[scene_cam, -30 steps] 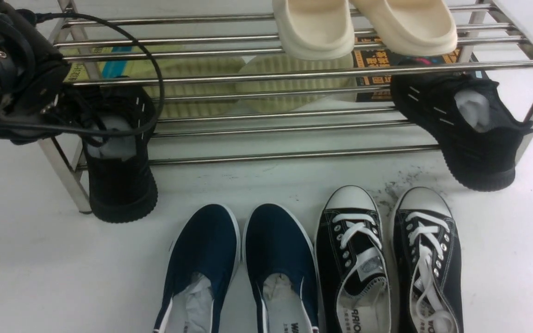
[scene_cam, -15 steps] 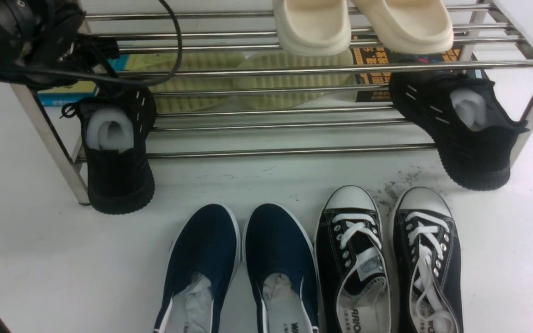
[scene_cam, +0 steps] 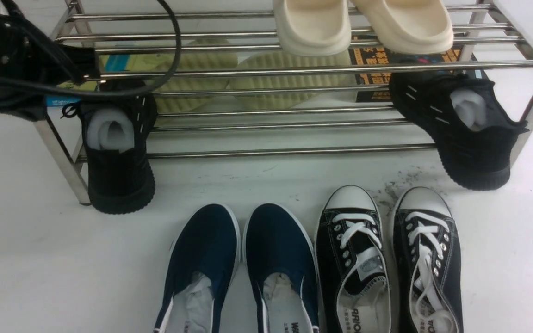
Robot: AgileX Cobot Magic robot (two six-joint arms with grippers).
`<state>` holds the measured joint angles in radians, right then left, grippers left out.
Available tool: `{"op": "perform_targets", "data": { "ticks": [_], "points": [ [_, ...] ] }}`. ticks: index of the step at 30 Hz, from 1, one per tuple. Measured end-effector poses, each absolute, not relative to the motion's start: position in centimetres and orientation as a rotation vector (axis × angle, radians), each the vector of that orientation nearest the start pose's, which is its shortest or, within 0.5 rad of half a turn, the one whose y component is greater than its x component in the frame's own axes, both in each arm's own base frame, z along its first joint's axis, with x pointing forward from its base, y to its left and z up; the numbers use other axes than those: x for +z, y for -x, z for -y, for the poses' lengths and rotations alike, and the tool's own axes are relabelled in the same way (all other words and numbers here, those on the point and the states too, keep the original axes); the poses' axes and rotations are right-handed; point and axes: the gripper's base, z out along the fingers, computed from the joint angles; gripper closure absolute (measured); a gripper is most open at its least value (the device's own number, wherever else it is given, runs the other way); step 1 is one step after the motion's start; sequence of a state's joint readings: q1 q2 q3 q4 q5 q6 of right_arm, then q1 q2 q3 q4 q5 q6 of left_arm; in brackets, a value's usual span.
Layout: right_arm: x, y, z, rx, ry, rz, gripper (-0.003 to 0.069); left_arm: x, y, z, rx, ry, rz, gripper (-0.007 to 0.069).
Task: Take the shoes off the shelf with your hand on the white table.
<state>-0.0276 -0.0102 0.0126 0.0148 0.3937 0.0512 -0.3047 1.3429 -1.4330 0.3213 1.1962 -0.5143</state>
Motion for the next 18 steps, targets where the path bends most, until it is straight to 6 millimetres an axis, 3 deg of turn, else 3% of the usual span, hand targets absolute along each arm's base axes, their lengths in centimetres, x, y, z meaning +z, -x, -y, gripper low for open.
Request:
{"op": "perform_targets", "data": {
  "ticks": [5, 10, 13, 14, 18],
  "points": [
    [17.4, -5.2, 0.1, 0.031, -0.083, -1.878, 0.0419, 42.7, -21.2, 4.2, 0.038, 0.15, -2.435, 0.0611],
    [17.4, -5.2, 0.1, 0.031, -0.083, -1.878, 0.0419, 42.2, -16.2, 3.3, -0.062, 0.12, -2.419, 0.061],
    [17.4, -5.2, 0.1, 0.03, -0.082, -1.878, 0.0419, 38.9, -11.7, 3.0, -0.195, 0.075, -2.464, 0.061],
    [17.4, -5.2, 0.1, 0.03, -0.082, -1.878, 0.0419, 38.7, -11.5, 3.0, -0.205, 0.07, -2.463, 0.061],
    [17.4, -5.2, 0.1, 0.031, -0.083, -1.878, 0.0419, 33.0, -7.7, 3.4, -0.444, 0.056, -2.448, 0.0607]
  ]
}}
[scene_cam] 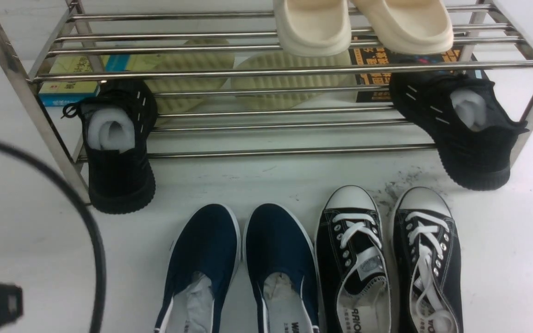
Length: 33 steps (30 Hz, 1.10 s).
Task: Take the shoes off the shelf with your hand on the white table.
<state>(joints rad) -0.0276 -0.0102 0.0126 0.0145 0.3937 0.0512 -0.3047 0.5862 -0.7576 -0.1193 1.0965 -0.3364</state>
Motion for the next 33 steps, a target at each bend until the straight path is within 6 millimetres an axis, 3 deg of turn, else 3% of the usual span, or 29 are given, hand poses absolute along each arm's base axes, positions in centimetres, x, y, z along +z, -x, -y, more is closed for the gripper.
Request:
{"op": "perform_targets", "data": {
  "ticks": [5, 8, 15, 33],
  "points": [
    [17.4, -5.2, 0.1, 0.031, -0.083, -1.878, 0.0419, 27.7, -6.7, 4.1, -0.603, 0.051, -2.412, 0.0607],
    [17.4, -5.2, 0.1, 0.031, -0.083, -1.878, 0.0419, 26.5, -7.0, 4.3, -0.646, 0.045, -2.32, 0.0606],
    [17.4, -5.2, 0.1, 0.031, -0.083, -1.878, 0.0419, 26.6, -7.6, 4.3, -0.661, 0.061, -2.224, 0.0599],
    [17.4, -5.2, 0.1, 0.031, -0.083, -1.878, 0.0419, 26.3, -8.3, 2.6, -0.294, -0.108, -2.168, 0.0583]
  ]
}}
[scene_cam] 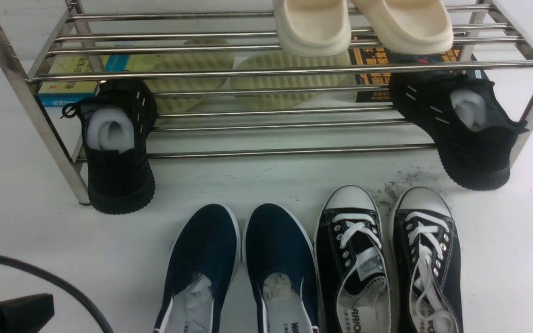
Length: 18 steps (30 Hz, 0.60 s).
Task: Take the shoes off the shelf with your hand on the white table.
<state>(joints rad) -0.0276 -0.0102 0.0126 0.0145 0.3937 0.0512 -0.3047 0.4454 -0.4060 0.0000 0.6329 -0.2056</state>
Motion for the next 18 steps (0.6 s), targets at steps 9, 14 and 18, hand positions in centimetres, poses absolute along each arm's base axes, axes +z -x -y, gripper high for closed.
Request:
{"op": "perform_targets", "data": {
  "ticks": [9, 14, 18],
  "points": [
    [17.4, -5.2, 0.1, 0.031, -0.083, -1.878, 0.0419, 23.7, -6.7, 1.7, -0.248, -0.139, -1.937, 0.0574],
    [17.4, -5.2, 0.1, 0.031, -0.083, -1.878, 0.0419, 21.0, -5.7, 0.7, -0.187, -0.019, -1.867, 0.0572],
    [17.4, -5.2, 0.1, 0.031, -0.083, -1.878, 0.0419, 18.1, -5.2, -0.1, -0.105, 0.119, -1.858, 0.057]
  ]
}}
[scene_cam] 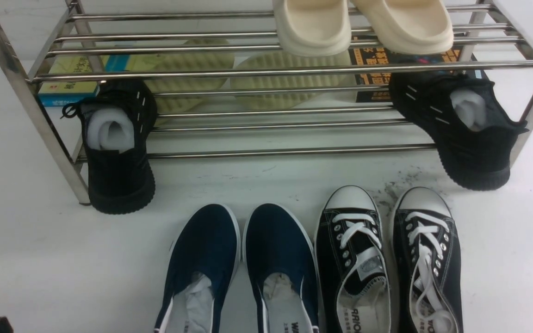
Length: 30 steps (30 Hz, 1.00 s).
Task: Take the shoes off the shelf with your hand on the white table.
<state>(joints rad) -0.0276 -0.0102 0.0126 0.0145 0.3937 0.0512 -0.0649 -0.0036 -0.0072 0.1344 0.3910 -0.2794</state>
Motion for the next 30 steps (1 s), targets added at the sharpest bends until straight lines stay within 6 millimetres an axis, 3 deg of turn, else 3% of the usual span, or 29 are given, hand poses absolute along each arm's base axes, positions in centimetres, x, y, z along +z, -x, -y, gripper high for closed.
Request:
{"op": "perform_targets", "data": {
  "ticks": [30],
  "points": [
    [17.41, -5.19, 0.09, 0.031, -0.083, -1.878, 0.0419, 17.44, -5.25, -0.29, -0.06, 0.093, -1.861, 0.0543]
  ]
}}
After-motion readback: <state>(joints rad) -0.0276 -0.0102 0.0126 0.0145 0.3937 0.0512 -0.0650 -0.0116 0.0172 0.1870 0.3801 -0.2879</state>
